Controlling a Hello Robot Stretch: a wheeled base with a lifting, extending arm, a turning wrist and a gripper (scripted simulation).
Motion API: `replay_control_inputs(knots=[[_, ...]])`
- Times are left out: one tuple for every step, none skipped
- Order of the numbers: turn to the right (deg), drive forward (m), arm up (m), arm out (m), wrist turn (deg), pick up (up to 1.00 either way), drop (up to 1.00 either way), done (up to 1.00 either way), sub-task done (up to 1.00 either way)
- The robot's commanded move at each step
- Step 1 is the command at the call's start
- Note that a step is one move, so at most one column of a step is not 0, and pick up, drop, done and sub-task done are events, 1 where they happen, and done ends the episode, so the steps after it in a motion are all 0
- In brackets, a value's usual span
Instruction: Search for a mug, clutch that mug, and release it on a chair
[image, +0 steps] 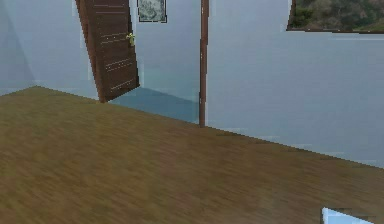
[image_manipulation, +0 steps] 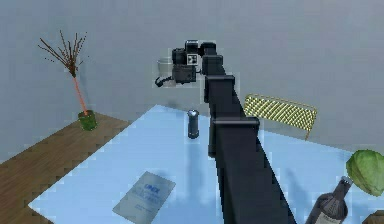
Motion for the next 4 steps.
replay_control_inputs(knots=[[0.0,0.00,0.00,0.00,-45.0,0.00,0.00,0.00,0.00],[0.0,0.00,0.00,0.00,-45.0,0.00,0.00,0.00,0.00],[0.0,0.00,0.00,0.00,-24.0,0.00,0.00,0.00,0.00],[0.0,0.00,0.00,-0.48,0.0,0.00,0.00,0.00,0.00]])
